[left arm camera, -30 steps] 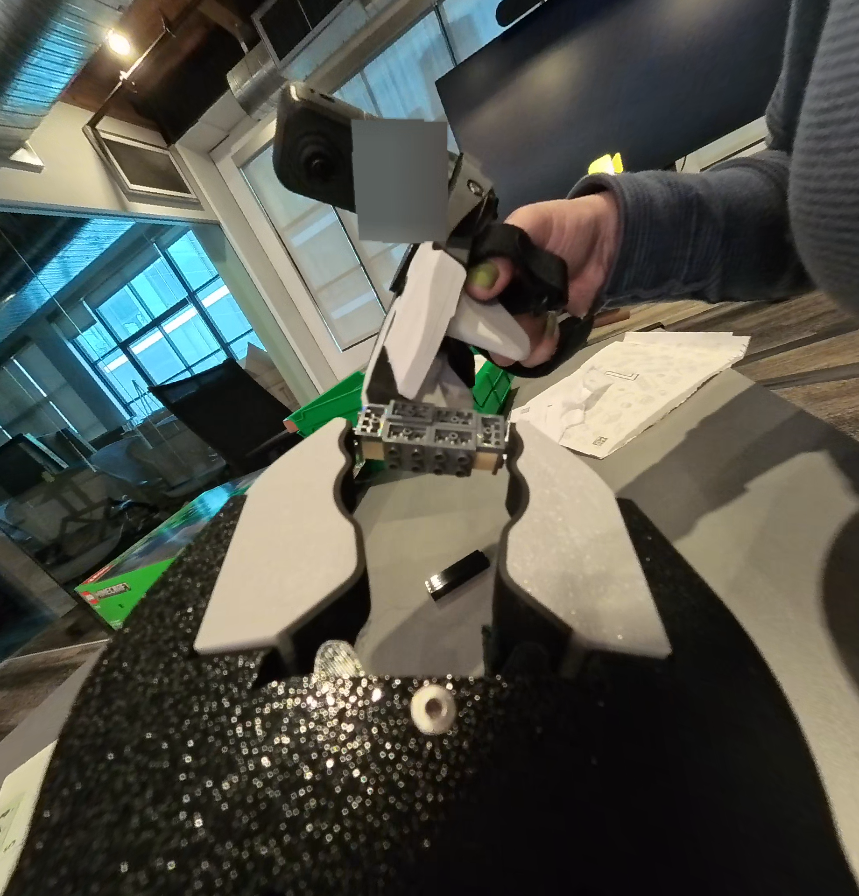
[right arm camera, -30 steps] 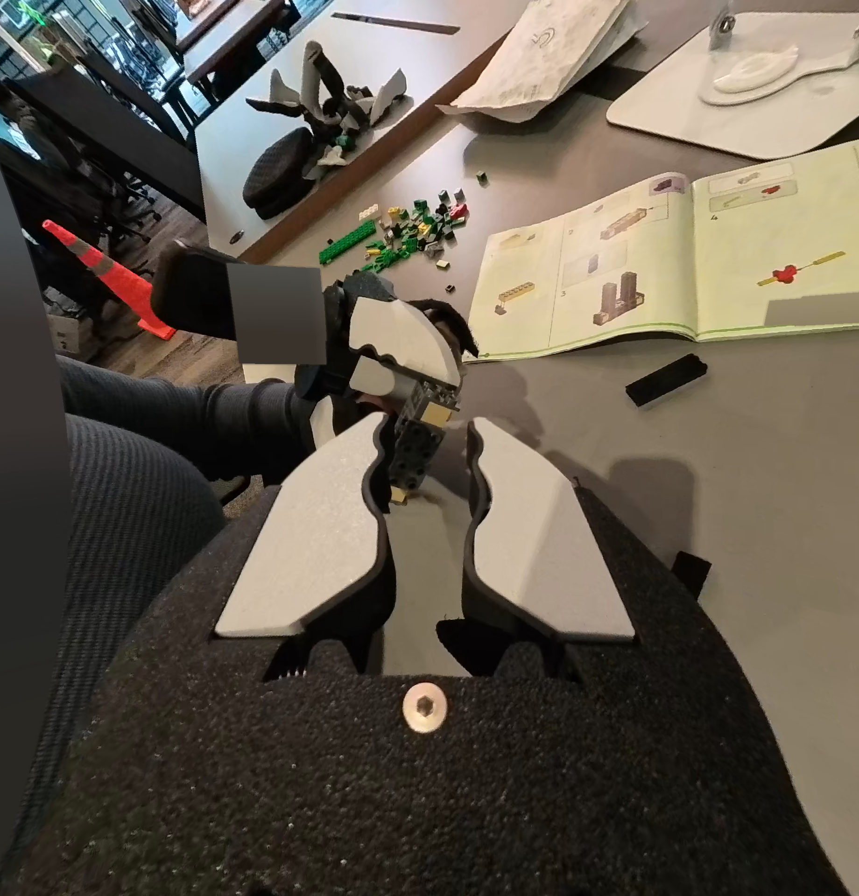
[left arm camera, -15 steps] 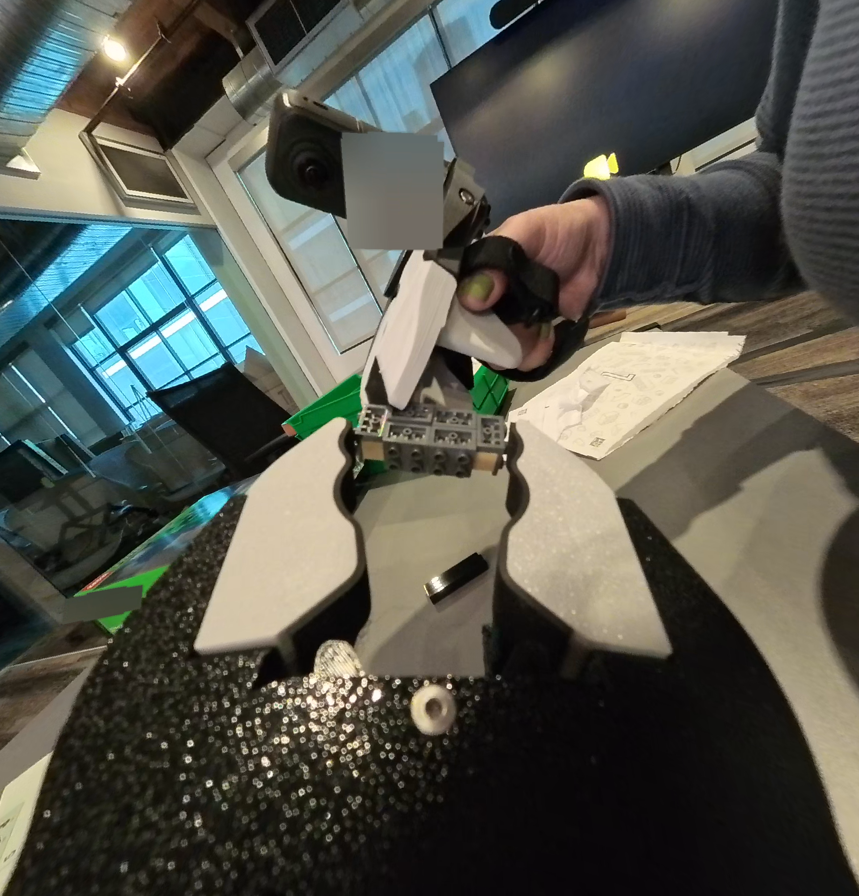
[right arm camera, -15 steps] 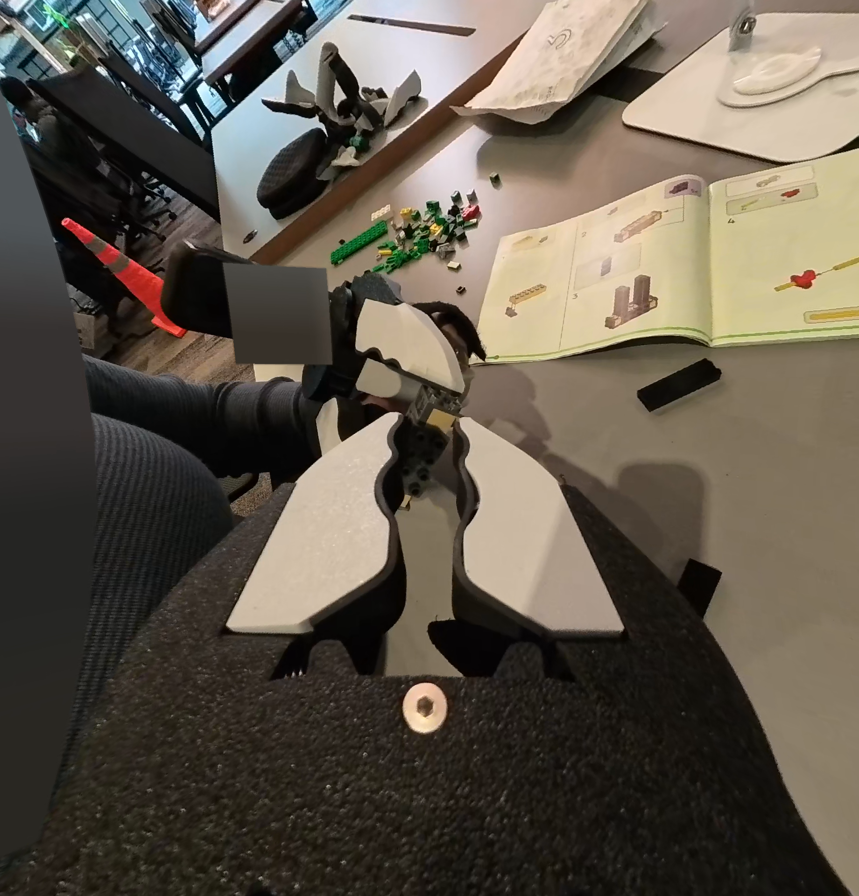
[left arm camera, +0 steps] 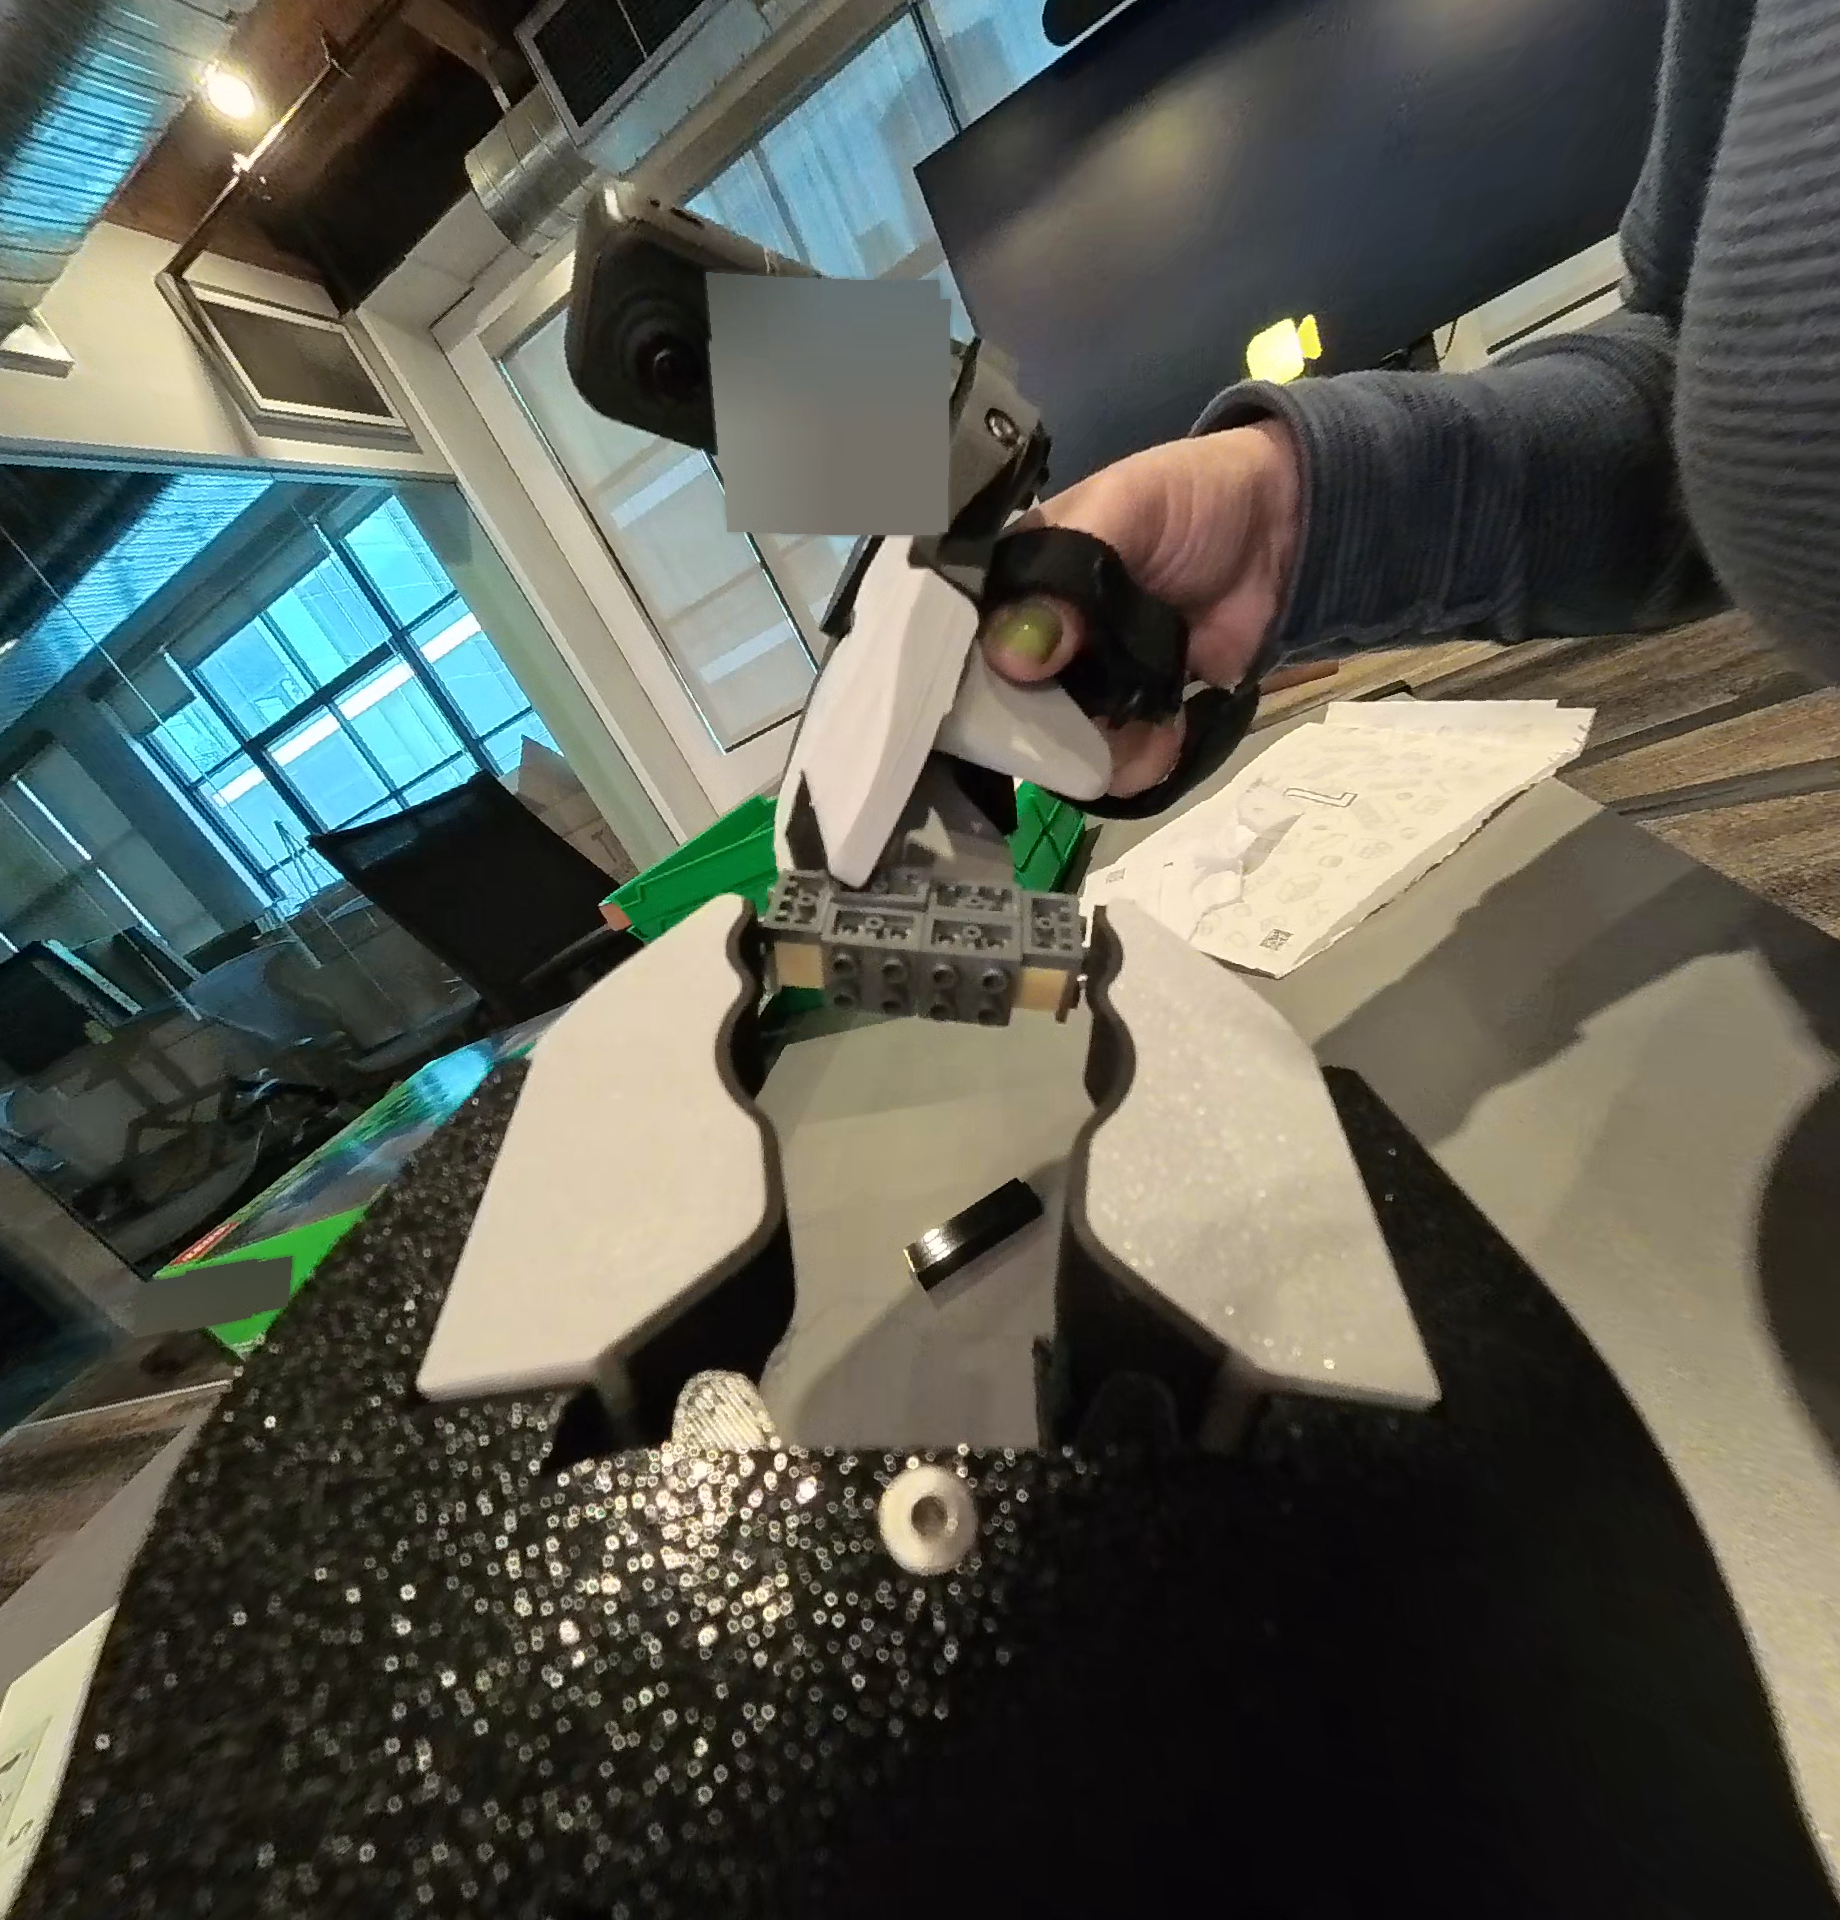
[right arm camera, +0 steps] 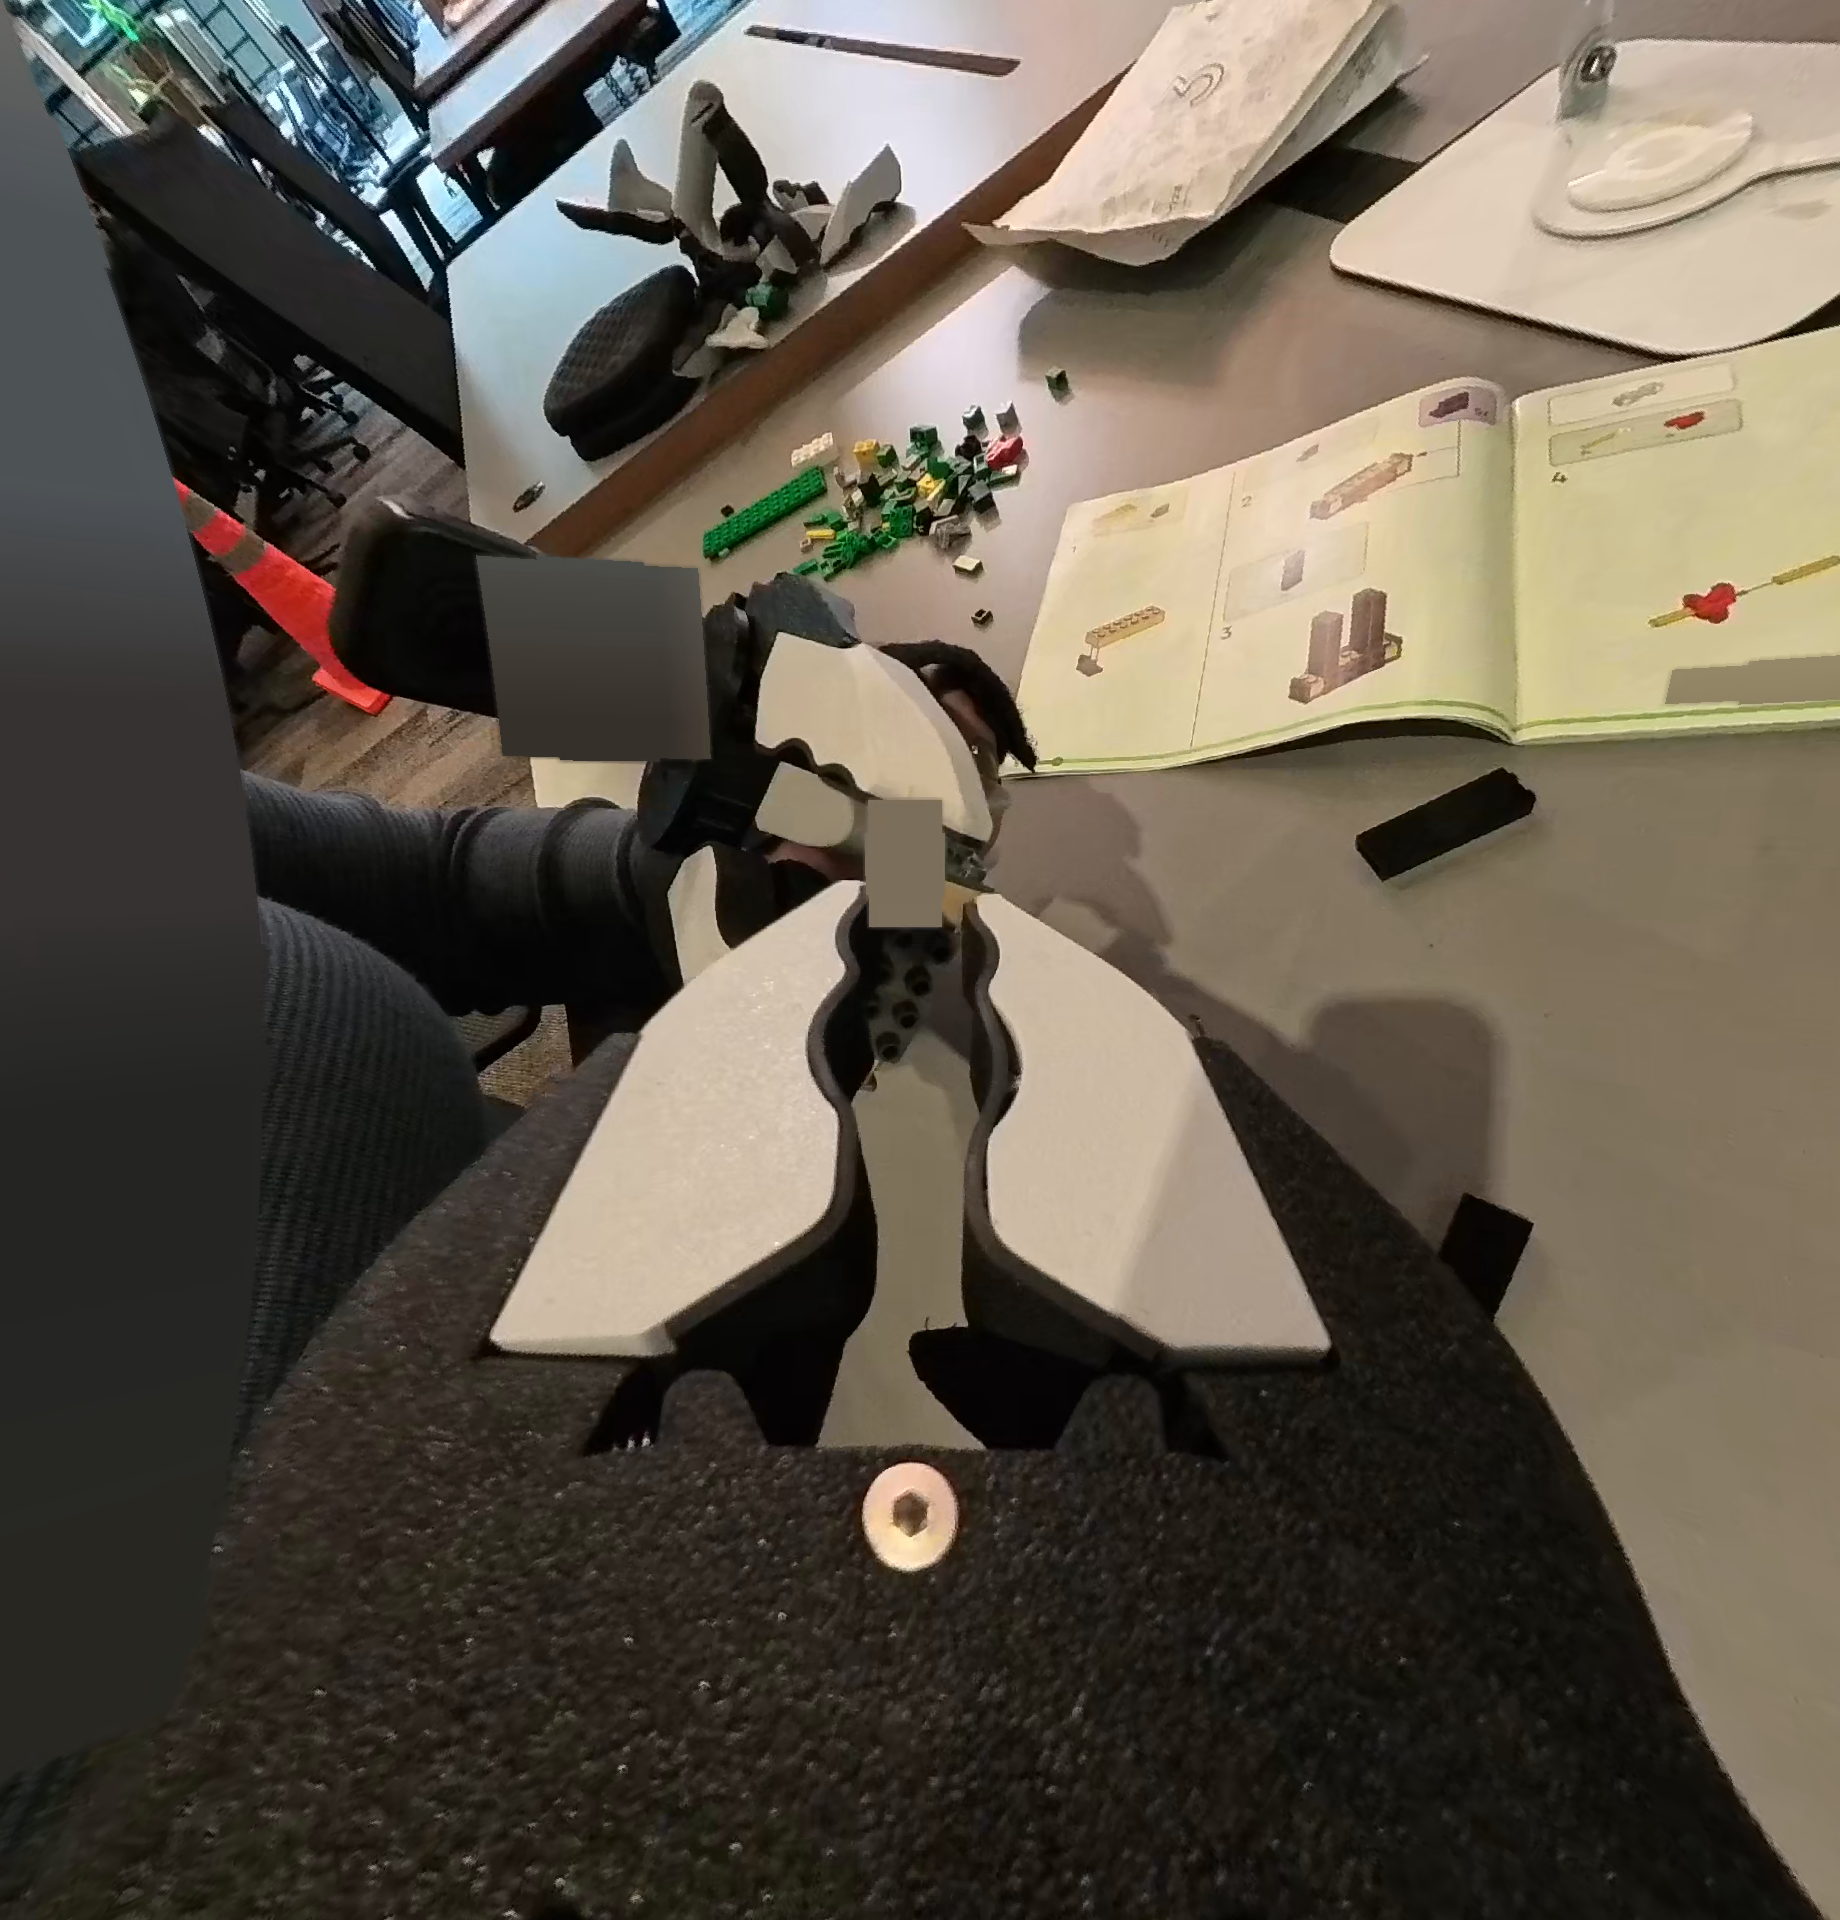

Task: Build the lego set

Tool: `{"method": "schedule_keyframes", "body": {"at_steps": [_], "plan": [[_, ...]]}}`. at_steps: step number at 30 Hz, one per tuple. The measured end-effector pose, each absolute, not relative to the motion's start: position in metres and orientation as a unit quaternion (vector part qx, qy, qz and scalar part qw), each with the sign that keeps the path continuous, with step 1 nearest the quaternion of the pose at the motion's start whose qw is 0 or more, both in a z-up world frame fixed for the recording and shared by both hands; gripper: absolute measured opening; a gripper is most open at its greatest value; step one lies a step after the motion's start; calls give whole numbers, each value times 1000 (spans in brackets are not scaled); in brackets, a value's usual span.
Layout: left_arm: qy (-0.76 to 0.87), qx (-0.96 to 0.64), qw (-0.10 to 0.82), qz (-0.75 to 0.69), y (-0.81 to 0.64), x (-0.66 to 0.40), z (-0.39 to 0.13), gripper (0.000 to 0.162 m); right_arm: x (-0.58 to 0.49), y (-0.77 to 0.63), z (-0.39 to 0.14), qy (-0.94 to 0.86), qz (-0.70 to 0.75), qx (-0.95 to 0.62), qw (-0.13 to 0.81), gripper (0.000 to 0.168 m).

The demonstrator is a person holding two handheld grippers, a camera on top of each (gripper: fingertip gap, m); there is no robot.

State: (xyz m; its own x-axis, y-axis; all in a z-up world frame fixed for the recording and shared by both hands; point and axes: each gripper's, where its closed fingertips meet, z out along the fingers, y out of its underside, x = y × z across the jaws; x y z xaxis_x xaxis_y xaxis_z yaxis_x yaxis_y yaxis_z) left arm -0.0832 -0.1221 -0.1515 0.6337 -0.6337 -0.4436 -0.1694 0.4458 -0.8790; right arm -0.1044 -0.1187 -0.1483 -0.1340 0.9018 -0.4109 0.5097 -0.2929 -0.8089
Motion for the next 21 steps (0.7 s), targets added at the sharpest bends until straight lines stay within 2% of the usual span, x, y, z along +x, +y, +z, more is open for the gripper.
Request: {"method": "schedule_keyframes", "body": {"at_steps": [14,21], "plan": [[401,-500,751,-156,-123,-82,-150,59,-102,-122,-146,-561,519,-620,176,19],[402,-498,752,-157,-124,-81,-149,60,-101,-121,-147,-572,512,-616,177,15]]}}
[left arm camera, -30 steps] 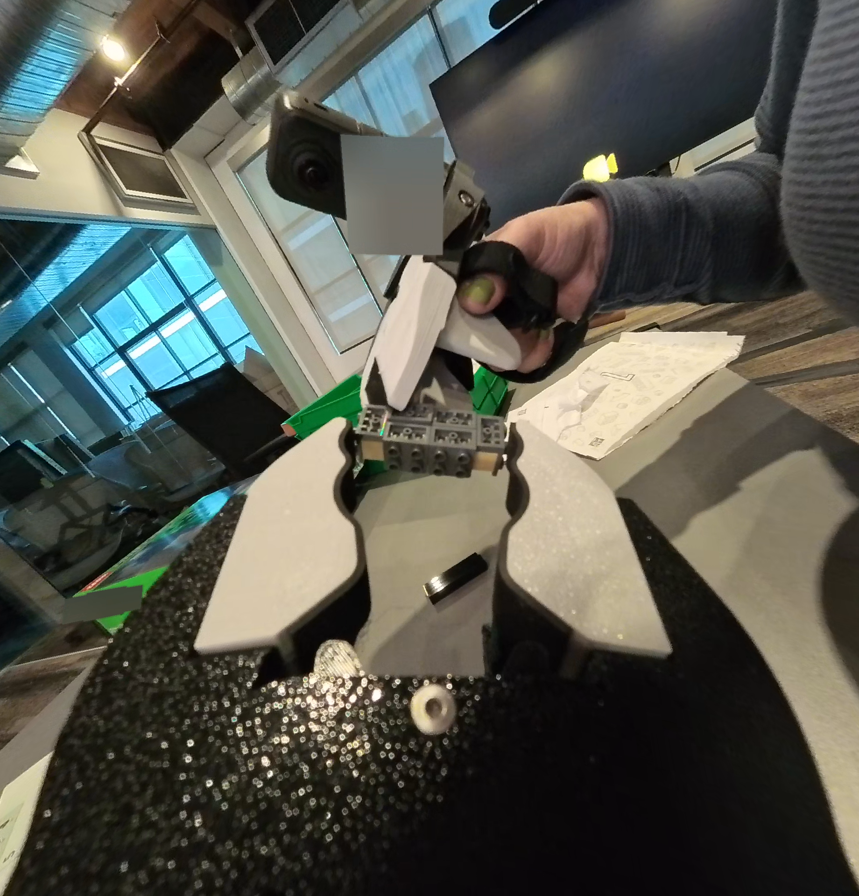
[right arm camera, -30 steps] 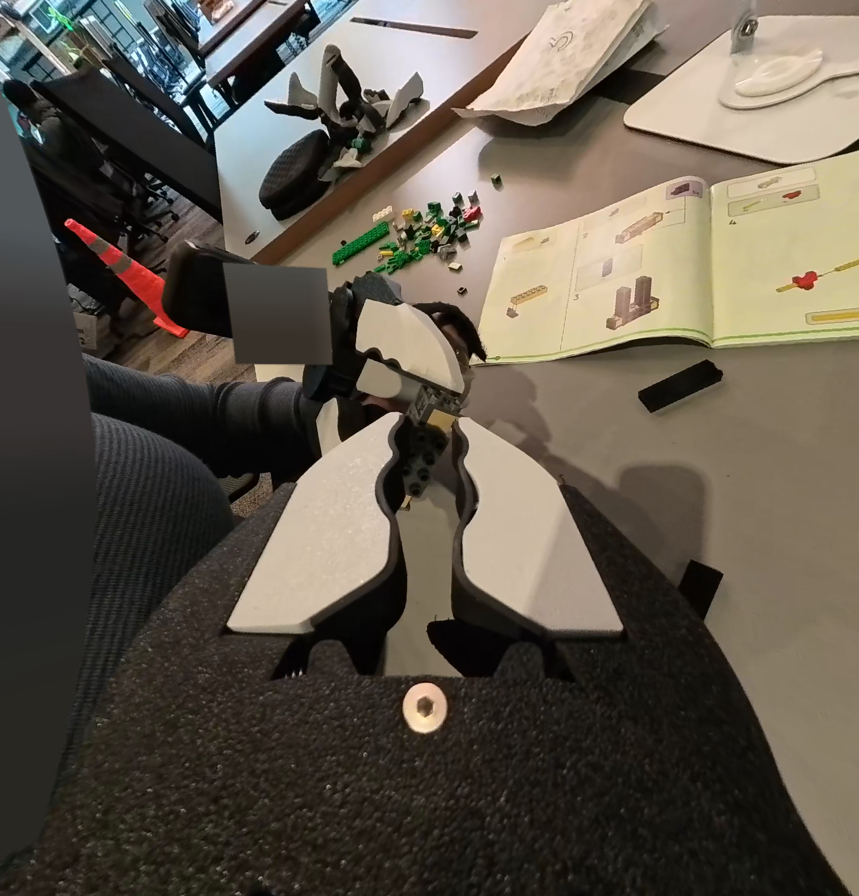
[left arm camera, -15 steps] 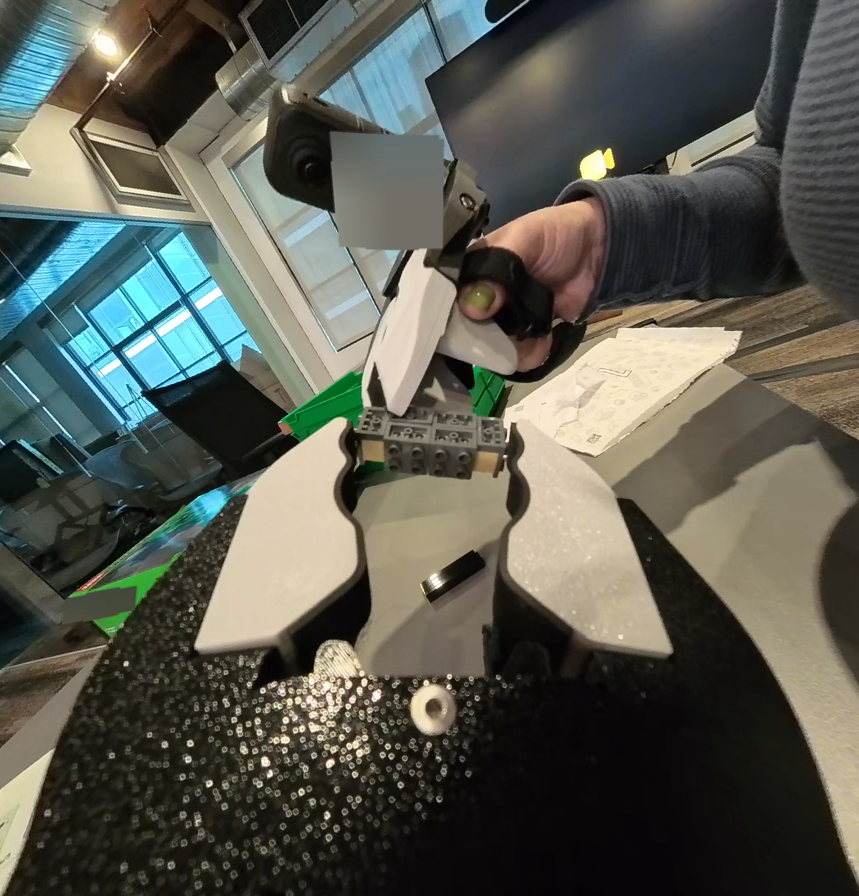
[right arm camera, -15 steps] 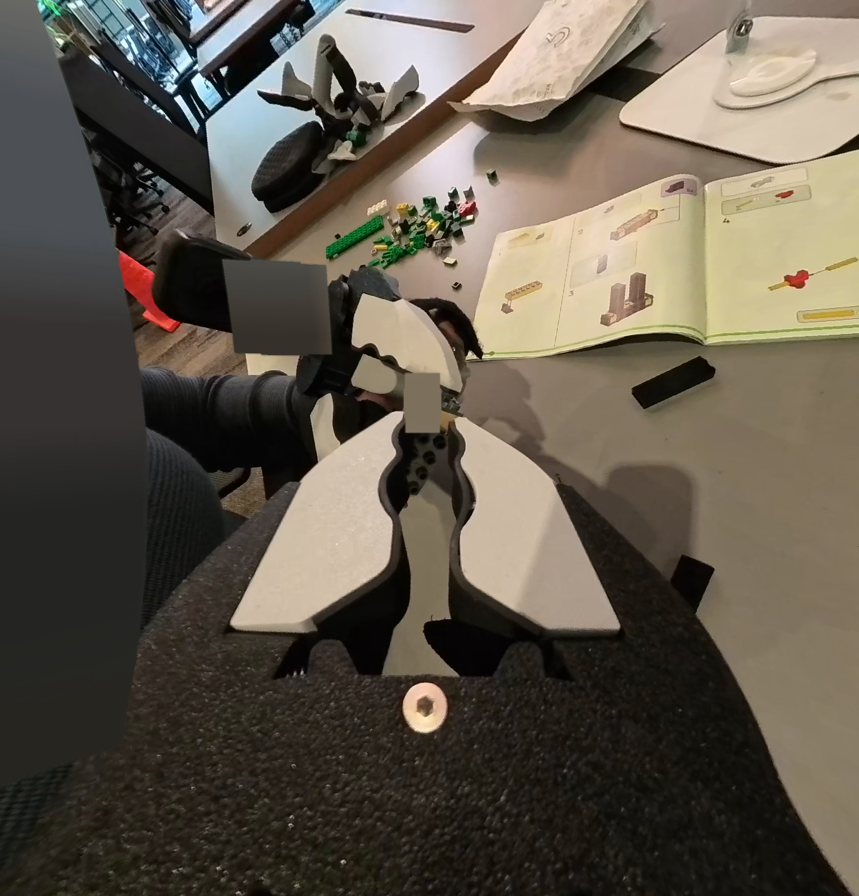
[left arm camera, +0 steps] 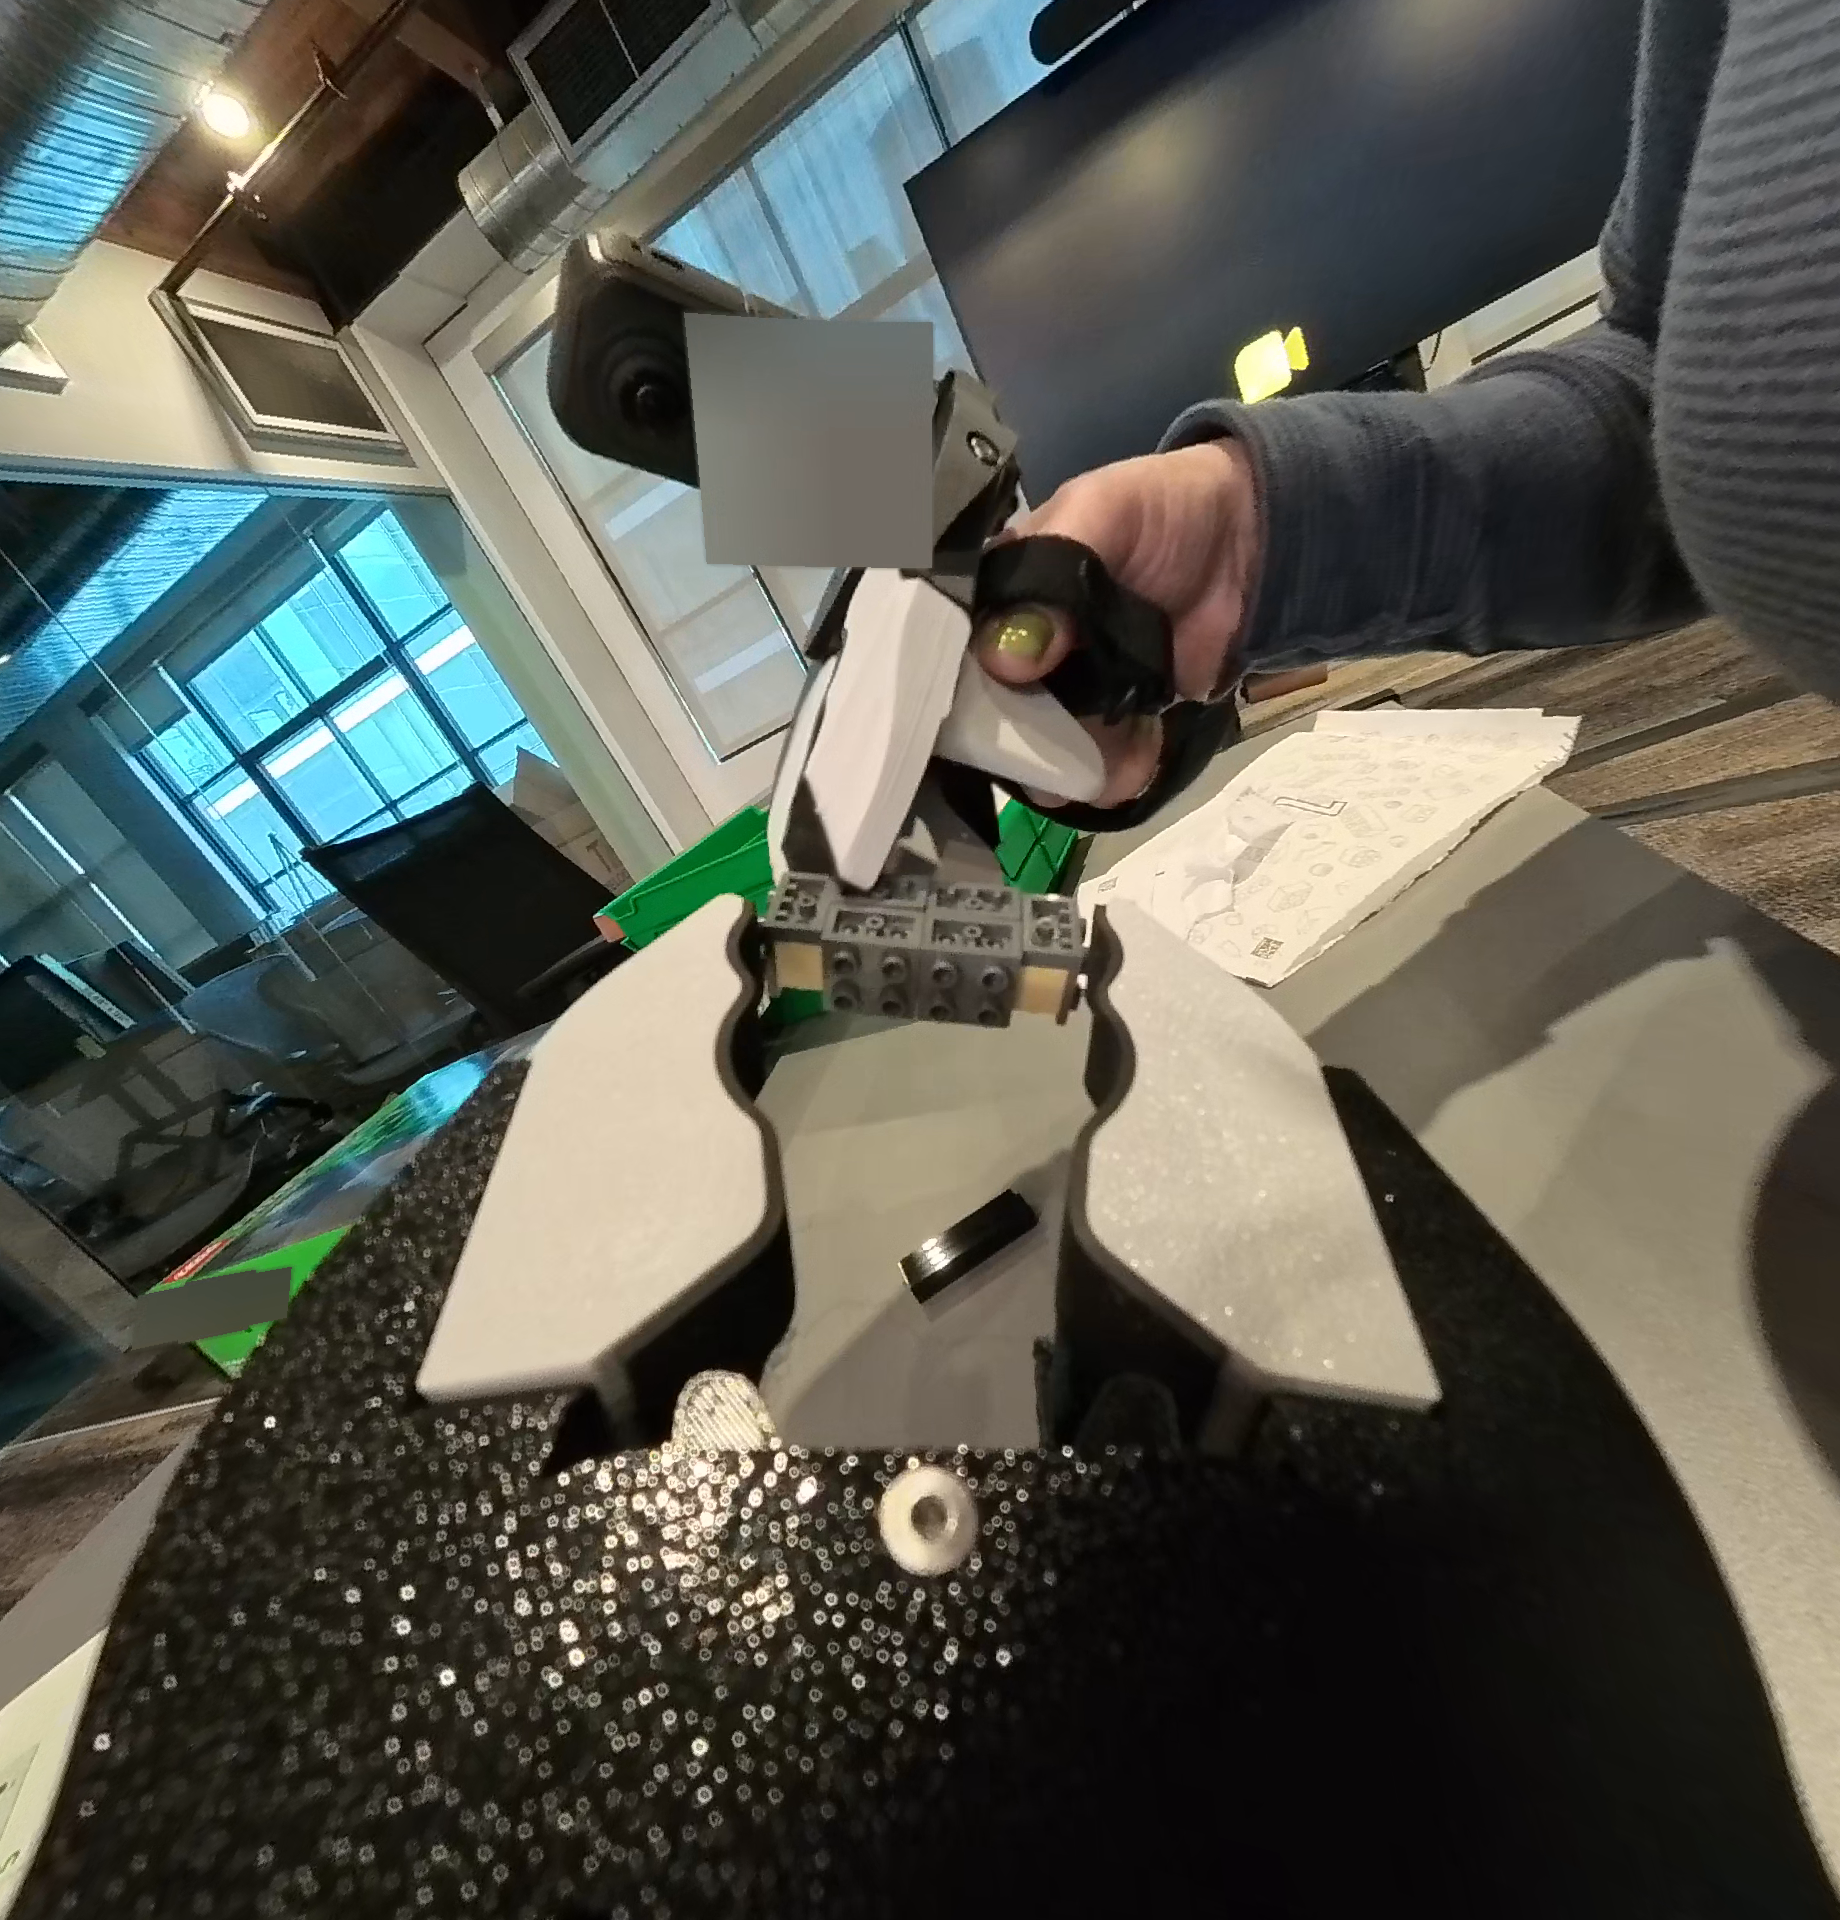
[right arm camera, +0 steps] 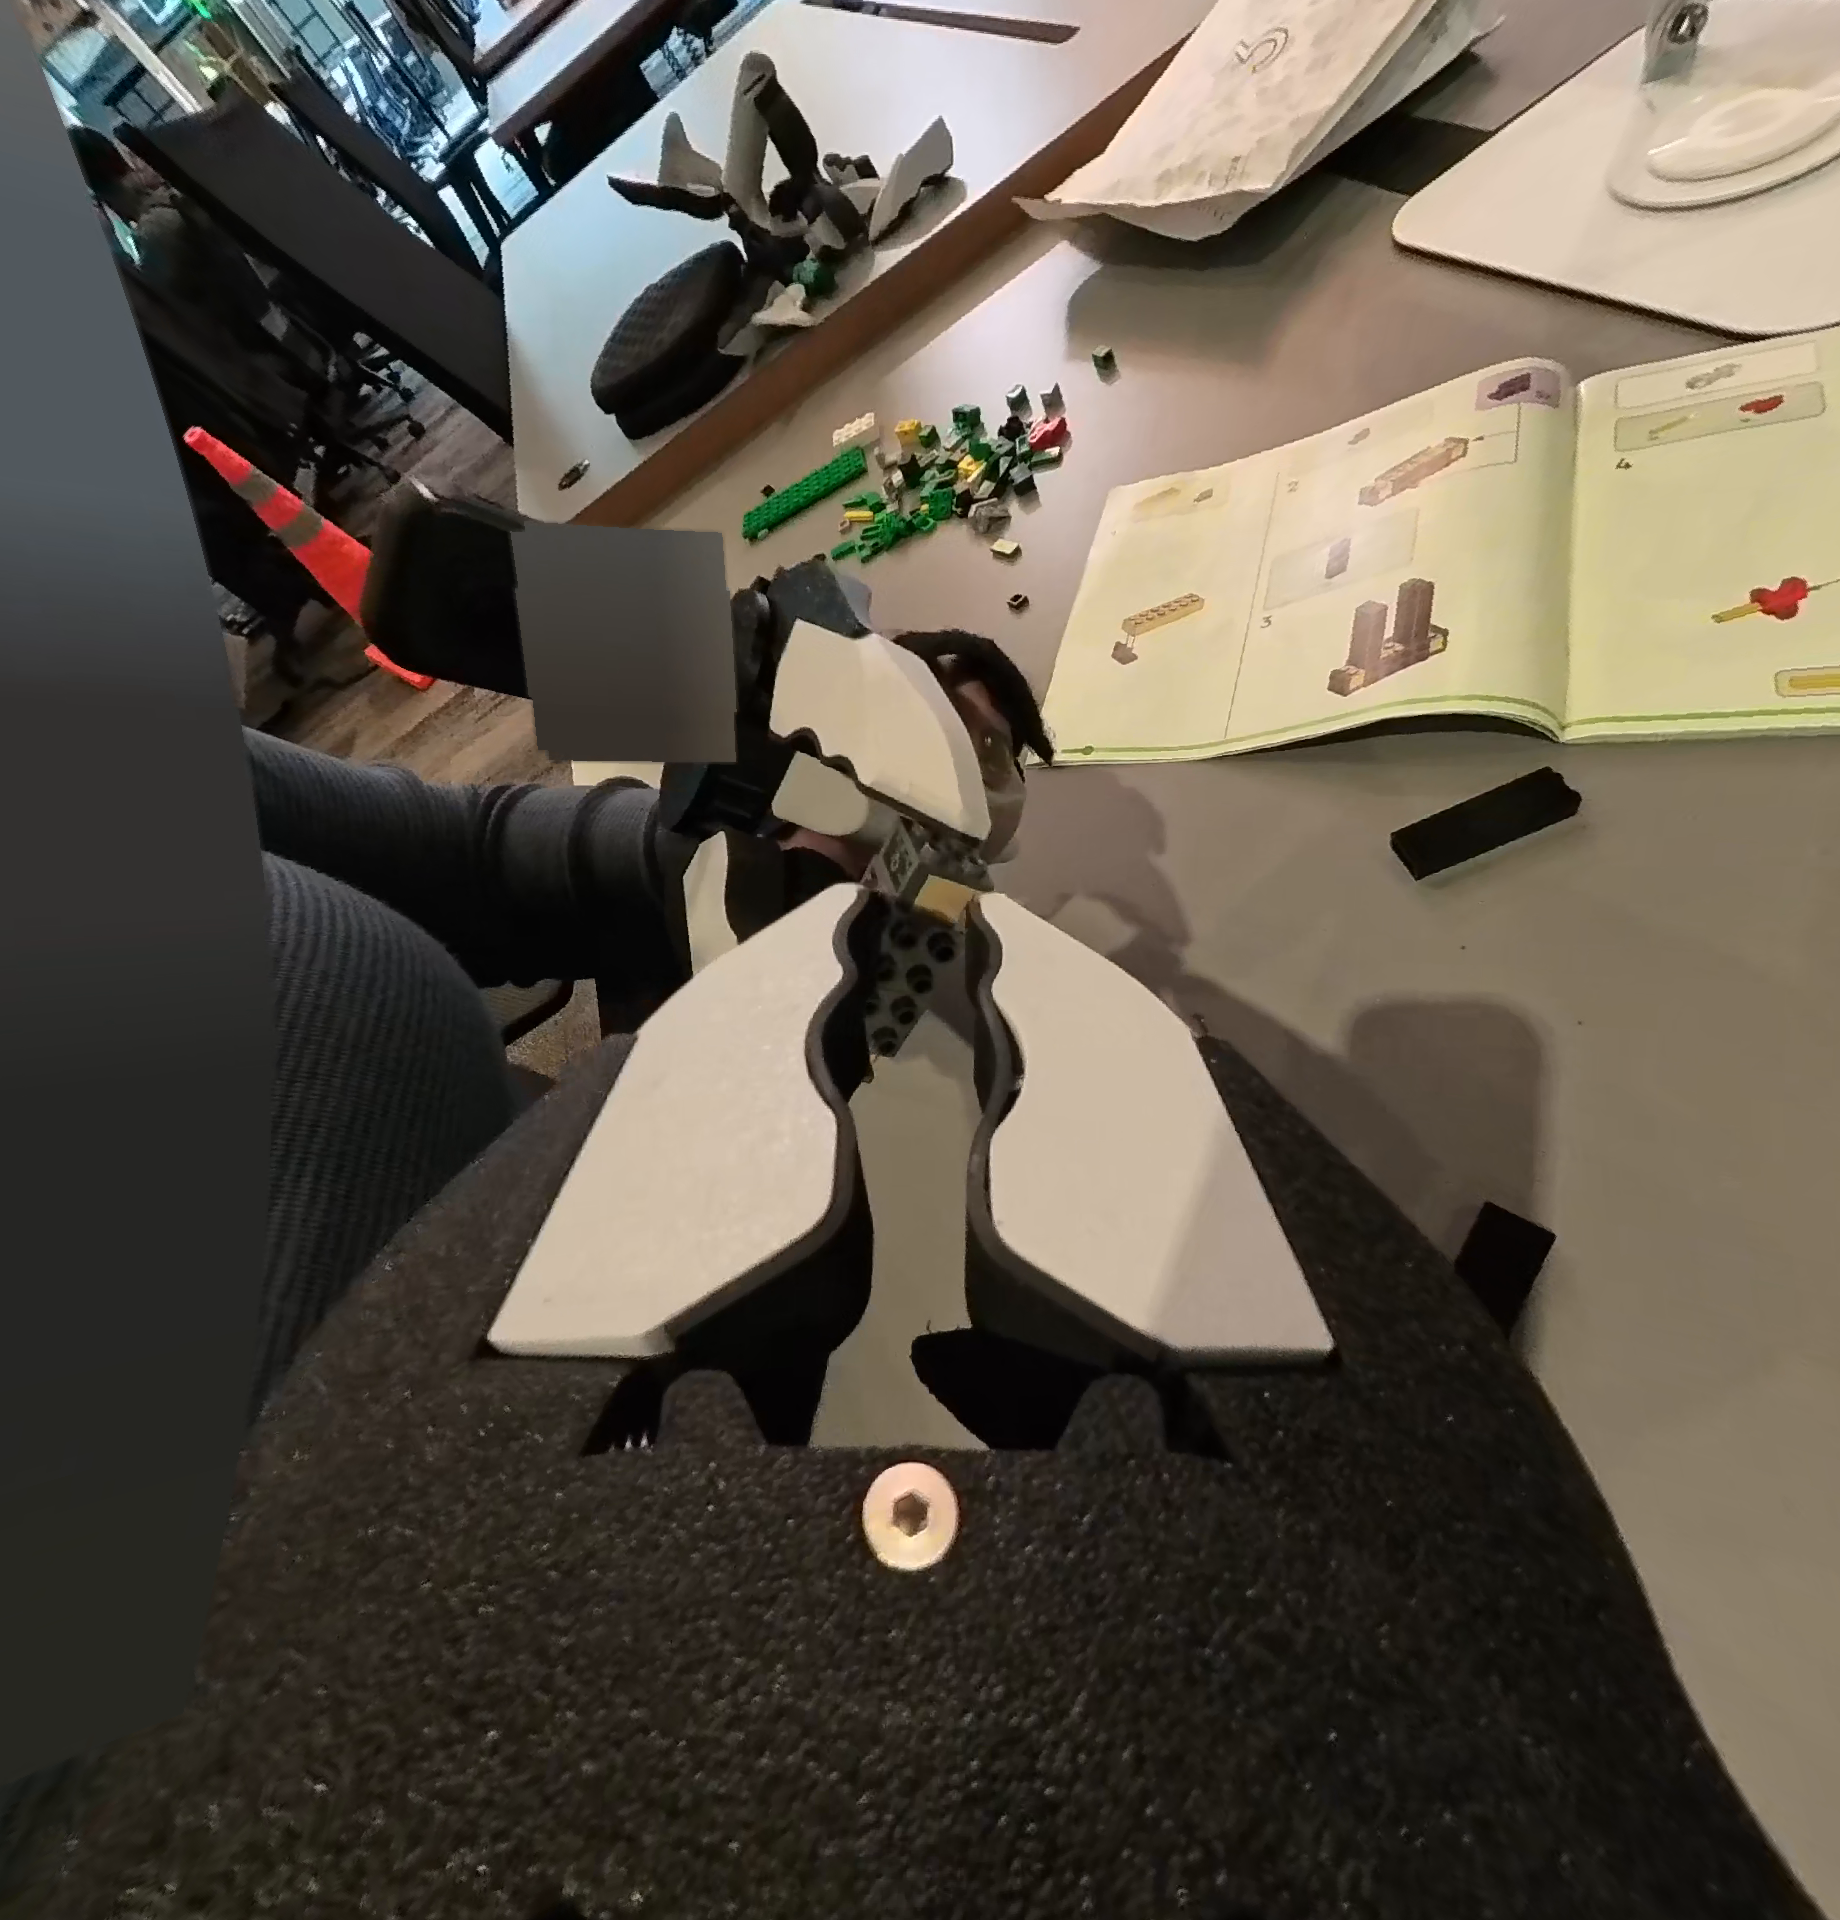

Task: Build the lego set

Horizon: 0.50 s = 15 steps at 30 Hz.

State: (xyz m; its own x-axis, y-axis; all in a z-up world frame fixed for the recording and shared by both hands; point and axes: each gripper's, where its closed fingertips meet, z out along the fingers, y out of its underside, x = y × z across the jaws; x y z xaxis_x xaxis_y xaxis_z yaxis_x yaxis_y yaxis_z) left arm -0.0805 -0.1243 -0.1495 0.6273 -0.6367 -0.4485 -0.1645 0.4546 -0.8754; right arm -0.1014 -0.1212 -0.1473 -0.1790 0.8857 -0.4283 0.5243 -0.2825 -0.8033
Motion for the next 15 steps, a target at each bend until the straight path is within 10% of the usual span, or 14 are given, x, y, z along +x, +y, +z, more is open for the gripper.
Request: {"method": "schedule_keyframes", "body": {"at_steps": [15], "plan": [[401,-498,755,-145,-123,-81,-149,60,-96,-119,-153,-567,510,-632,136,28]]}}
